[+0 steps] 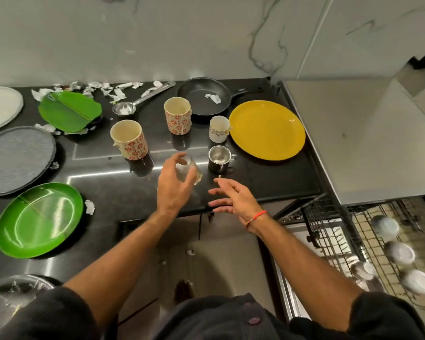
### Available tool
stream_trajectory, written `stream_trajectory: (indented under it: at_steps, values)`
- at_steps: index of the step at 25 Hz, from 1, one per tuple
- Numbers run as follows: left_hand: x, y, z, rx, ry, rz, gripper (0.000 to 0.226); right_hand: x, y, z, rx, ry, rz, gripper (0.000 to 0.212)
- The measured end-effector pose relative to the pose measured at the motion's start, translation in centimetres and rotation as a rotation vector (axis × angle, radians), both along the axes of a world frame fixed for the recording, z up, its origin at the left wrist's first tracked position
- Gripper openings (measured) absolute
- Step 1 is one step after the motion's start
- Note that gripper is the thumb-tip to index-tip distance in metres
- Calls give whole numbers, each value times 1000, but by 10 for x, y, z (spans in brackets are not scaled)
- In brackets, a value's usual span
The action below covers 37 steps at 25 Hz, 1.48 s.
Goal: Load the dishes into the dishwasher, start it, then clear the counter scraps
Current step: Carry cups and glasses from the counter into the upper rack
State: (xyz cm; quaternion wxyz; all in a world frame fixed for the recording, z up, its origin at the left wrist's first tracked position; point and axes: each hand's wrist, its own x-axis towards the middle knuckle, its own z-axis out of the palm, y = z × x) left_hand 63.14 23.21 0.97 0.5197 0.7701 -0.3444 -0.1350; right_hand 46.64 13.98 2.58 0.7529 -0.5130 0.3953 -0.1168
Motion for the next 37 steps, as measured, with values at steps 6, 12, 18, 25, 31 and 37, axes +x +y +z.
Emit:
stream_trajectory:
  at_steps: [6, 12, 18, 25, 31, 37]
  values:
    - [-147, -35, -9, -42, 130, -378, 55, -98, -20, -9, 220, -258, -206, 56]
    - [-288, -118, -36, 305, 8, -656, 66, -264, -83, -47, 199, -209, -595, 41]
    - [-429, -196, -62, 632, 28, -828, 65, -452, -161, -112, 110, 2, -755, 38]
    - [-489, -226, -97, 781, 31, -848, 44, -533, -224, -247, -375, 720, -432, 48]
    - [-484, -218, -119, 853, 53, -778, 40, -527, -236, -290, -594, 975, -7, 65]
    - [-475, -212, -127, 856, 45, -736, 45, -531, -236, -310, -683, 1084, 213, 66]
